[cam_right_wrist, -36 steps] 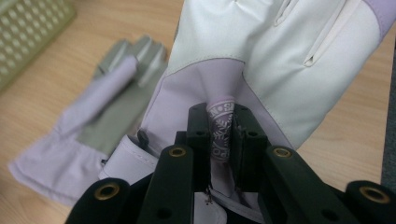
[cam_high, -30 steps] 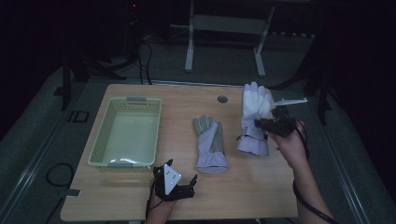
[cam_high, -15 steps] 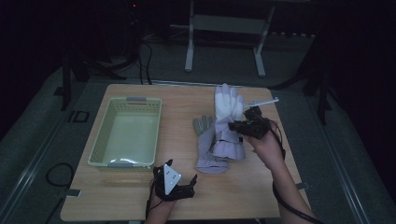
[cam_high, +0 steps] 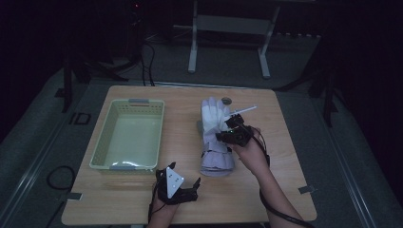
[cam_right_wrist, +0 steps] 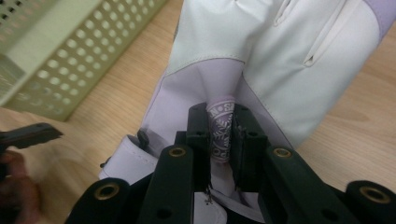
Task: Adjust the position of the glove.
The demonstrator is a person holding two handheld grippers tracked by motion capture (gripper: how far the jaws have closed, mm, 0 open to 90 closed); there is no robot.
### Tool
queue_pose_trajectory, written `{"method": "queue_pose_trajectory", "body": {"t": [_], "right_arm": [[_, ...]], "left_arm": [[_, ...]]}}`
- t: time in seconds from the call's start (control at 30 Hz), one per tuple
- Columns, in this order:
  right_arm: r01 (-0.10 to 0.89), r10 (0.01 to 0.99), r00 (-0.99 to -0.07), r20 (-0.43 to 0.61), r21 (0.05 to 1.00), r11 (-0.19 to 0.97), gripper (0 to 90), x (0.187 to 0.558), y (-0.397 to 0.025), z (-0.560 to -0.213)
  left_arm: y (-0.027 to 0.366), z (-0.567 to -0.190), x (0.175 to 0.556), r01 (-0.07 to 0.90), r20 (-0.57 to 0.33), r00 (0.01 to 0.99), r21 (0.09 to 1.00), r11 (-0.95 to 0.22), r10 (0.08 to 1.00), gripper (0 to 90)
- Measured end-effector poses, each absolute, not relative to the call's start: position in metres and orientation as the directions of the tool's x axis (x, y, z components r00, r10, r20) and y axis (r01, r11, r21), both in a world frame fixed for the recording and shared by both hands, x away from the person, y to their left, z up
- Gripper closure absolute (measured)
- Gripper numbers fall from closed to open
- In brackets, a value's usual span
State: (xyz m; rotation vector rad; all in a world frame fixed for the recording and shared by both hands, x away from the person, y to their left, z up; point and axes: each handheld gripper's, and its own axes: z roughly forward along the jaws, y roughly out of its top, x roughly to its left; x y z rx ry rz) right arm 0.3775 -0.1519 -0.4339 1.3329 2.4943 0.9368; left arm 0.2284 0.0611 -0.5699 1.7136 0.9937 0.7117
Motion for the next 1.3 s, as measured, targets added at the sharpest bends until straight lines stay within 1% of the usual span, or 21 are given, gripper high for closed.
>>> {"method": "queue_pose_trajectory", "body": {"t": [0.27, 0.4, 0.5, 0.63, 0.73, 0.87, 1.07, 1.13, 1.2, 1.23, 1.3], "right_arm": [[0.732, 0.815, -0.562, 0.143, 0.545, 0.409, 79.3, 0.390, -0.145, -0.461], [0.742, 0.825, -0.553, 0.118, 0.520, 0.423, 78.9, 0.395, -0.140, -0.475], [0.755, 0.831, -0.544, 0.119, 0.502, 0.422, 78.6, 0.400, -0.139, -0.486], [0.759, 0.833, -0.542, 0.113, 0.492, 0.428, 78.2, 0.401, -0.139, -0.492], [0.743, 0.832, -0.550, 0.079, 0.501, 0.444, 78.0, 0.399, -0.139, -0.492], [0.750, 0.830, -0.550, 0.096, 0.494, 0.440, 74.7, 0.401, -0.142, -0.495], [0.733, 0.819, -0.562, 0.117, 0.529, 0.427, 63.7, 0.400, -0.142, -0.494], [0.726, 0.817, -0.566, 0.111, 0.537, 0.430, 50.8, 0.399, -0.143, -0.492], [0.714, 0.811, -0.574, 0.113, 0.554, 0.428, 45.0, 0.398, -0.145, -0.489], [0.711, 0.810, -0.573, 0.121, 0.566, 0.418, 39.7, 0.397, -0.147, -0.486], [0.698, 0.802, -0.581, 0.139, 0.591, 0.404, 33.7, 0.394, -0.152, -0.481]], "left_arm": [[0.061, -0.570, 0.229, 0.286, 0.010, 0.492, 0.942, -0.173, 0.871, 0.0], [0.062, -0.570, 0.228, 0.287, 0.014, 0.494, 0.941, -0.178, 0.870, 0.0], [0.062, -0.570, 0.228, 0.286, 0.012, 0.494, 0.942, -0.175, 0.869, 0.0], [0.062, -0.570, 0.228, 0.286, 0.012, 0.496, 0.942, -0.176, 0.868, 0.0], [0.062, -0.570, 0.228, 0.287, 0.010, 0.496, 0.942, -0.175, 0.868, 0.0], [0.061, -0.570, 0.228, 0.287, 0.010, 0.496, 0.942, -0.174, 0.868, 0.0], [0.062, -0.570, 0.228, 0.290, 0.004, 0.498, 0.942, -0.171, 0.867, 0.0], [0.062, -0.570, 0.229, 0.293, -0.001, 0.498, 0.942, -0.167, 0.867, 0.0], [0.062, -0.570, 0.229, 0.293, -0.003, 0.497, 0.942, -0.165, 0.868, 0.0], [0.062, -0.570, 0.229, 0.294, 0.000, 0.498, 0.941, -0.168, 0.867, 0.0], [0.062, -0.570, 0.230, 0.299, -0.006, 0.504, 0.939, -0.169, 0.863, 0.0]]}}
